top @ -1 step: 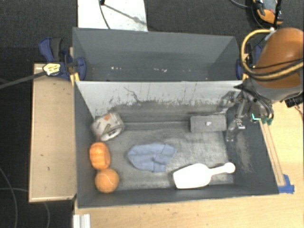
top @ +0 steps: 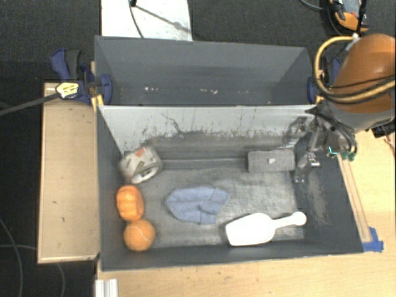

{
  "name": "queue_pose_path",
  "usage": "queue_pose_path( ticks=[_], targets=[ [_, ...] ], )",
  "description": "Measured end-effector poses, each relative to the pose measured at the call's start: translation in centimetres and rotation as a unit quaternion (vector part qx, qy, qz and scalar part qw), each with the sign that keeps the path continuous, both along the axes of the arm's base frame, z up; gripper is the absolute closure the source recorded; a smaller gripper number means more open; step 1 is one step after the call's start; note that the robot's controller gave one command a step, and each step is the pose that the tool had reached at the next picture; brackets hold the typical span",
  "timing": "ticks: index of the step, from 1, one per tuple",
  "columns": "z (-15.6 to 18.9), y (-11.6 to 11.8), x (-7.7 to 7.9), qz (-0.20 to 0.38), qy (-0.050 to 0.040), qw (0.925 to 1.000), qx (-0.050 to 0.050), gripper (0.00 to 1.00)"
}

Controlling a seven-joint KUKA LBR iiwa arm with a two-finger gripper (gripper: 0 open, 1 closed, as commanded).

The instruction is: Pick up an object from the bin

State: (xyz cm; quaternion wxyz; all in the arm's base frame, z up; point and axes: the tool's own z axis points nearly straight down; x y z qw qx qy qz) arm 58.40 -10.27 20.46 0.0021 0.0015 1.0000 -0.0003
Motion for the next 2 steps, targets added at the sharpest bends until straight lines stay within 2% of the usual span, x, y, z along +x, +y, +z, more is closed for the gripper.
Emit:
queue_pose_path(
  ticks=[1, 2],
  targets=[
    [-1.4, -0.1, -0.2, -0.029, -0.0026, 0.9996, 0.0, 0.0],
    [-4.9, -0.7, -3.0, -0.062, 0.0006, 0.9981, 0.001, 0.0]
  ],
)
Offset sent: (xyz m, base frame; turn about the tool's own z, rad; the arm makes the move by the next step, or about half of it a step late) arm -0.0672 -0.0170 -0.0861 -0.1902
